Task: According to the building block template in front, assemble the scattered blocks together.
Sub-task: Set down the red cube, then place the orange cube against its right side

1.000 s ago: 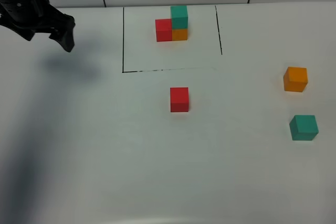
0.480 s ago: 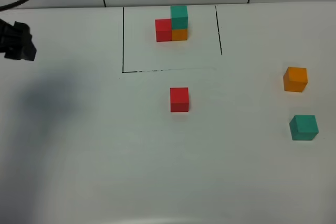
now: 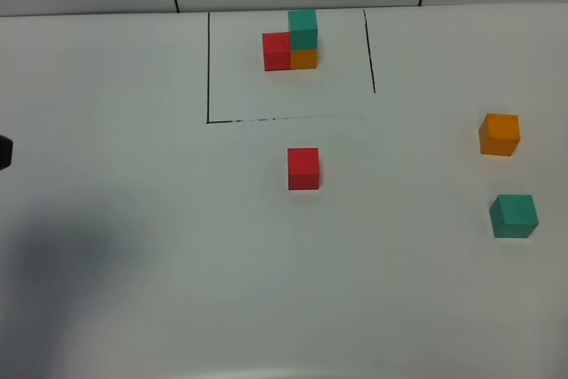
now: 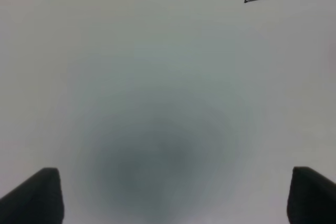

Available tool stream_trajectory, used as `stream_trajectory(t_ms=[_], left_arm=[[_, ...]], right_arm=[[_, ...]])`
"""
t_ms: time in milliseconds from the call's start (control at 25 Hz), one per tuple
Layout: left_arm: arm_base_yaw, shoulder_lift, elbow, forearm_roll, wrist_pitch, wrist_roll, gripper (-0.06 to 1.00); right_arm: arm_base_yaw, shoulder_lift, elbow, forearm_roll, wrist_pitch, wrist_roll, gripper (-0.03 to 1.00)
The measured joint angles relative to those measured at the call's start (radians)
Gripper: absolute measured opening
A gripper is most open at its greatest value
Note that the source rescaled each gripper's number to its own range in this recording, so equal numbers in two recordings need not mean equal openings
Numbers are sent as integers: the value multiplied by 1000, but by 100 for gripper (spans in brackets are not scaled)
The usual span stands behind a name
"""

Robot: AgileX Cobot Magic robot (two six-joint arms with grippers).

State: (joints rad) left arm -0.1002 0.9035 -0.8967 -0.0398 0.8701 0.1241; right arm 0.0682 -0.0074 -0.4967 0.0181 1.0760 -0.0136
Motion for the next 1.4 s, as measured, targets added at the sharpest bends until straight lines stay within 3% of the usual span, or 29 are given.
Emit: stream_trajectory(t_ms=[640,1040,1400], left_arm=[[0,-541,324,-78,71,-10,75],[0,-749,343,-97,190,-10,69],[0,-840,392,-100,186,-25,67]], right_arm=[[0,0,0,1,0,0,75],[0,0,0,1,0,0,75],[0,0,0,1,0,0,75]])
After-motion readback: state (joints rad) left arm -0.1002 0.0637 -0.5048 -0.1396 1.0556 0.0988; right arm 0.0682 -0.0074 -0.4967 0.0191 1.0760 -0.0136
